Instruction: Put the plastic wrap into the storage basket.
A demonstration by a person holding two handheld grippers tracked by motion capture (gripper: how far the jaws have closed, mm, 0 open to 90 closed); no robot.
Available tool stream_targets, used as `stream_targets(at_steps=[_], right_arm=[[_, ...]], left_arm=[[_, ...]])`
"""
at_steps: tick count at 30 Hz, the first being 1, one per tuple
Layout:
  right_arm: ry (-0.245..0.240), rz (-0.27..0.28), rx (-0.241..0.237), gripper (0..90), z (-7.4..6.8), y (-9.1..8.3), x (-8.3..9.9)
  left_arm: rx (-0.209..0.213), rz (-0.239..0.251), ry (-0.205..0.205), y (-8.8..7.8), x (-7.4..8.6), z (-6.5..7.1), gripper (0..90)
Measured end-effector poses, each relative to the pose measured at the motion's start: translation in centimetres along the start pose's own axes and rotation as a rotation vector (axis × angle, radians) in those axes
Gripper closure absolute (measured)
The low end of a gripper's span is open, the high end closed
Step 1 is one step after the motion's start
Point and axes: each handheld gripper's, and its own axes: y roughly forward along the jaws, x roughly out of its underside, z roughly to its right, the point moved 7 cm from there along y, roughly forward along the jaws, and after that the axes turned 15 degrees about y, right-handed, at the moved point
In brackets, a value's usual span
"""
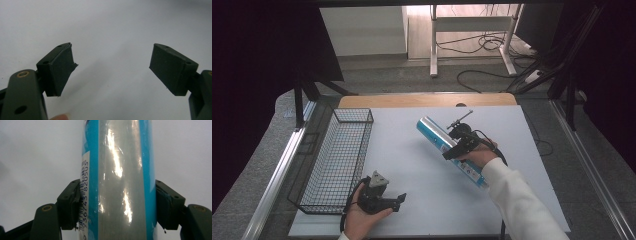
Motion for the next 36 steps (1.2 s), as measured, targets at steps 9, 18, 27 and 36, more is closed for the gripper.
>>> stream_targets(at_steps=[9, 18, 27, 36], right_arm=[[-0.041, -0.005, -0.029, 32.0, -0.9, 0.2, 1.1], [-0.081, -0.015, -0.041, 32.0, -1.0, 0.5, 1.8], [-0.137, -0.028, -0.053, 32.0, -1.0, 0.5, 2.5], [-0.150, -0.011, -0.071, 32.0, -1.7, 0.0, 2.9]], left_arm=[[-0.043, 0.003, 0.030, 0.0, -0.1, -0.1, 17.9], [-0.017, 0.014, 0.021, -0.1, -0.1, -0.1, 17.8], [-0.007, 0.021, 0.045, -0.3, -0.4, 0.2, 17.9], [0.069, 0.071, -0.019, -0.5, -1.0, 0.5, 17.6]])
